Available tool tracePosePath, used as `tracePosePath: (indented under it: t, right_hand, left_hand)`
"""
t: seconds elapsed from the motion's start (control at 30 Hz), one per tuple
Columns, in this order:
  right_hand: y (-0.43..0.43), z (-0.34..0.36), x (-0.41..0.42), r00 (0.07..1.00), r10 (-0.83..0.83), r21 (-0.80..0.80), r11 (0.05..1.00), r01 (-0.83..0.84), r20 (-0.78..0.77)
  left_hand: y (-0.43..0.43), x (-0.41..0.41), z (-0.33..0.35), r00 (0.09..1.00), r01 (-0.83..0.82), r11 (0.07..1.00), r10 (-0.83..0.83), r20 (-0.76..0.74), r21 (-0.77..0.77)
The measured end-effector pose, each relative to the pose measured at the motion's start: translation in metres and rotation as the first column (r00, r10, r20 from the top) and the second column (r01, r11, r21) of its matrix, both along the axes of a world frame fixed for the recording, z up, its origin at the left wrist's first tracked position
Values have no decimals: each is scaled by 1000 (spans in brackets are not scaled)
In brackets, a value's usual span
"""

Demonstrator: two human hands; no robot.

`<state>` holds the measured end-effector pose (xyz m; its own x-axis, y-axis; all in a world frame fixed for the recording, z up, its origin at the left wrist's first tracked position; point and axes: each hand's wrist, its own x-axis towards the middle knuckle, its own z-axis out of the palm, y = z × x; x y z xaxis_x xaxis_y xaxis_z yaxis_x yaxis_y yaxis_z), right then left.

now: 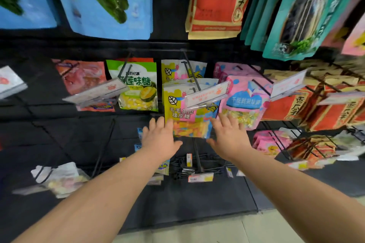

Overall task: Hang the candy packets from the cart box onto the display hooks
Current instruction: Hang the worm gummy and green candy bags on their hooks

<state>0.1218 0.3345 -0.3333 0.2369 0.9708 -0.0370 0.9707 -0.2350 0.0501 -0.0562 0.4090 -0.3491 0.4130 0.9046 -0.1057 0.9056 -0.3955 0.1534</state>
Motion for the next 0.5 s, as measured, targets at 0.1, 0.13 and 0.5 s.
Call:
tracePosePath:
  t: [0.1,0.13,0.5]
  right_hand:
    - [-18,16,-14,1000,10,-55,998,-9,19]
    - [-23,21,-18,1000,11,-61,998,-9,17]
    - [-61,42,-70,988,146,-77,986,-149,-40]
  left_hand:
    - [-17,-12,19,997,60,998,-61,-56,-8]
    - [-23,-17,25,995,73,997,-73,-63,-3]
    - [-91,-72,47,988,42,999,-46,-145,-26]
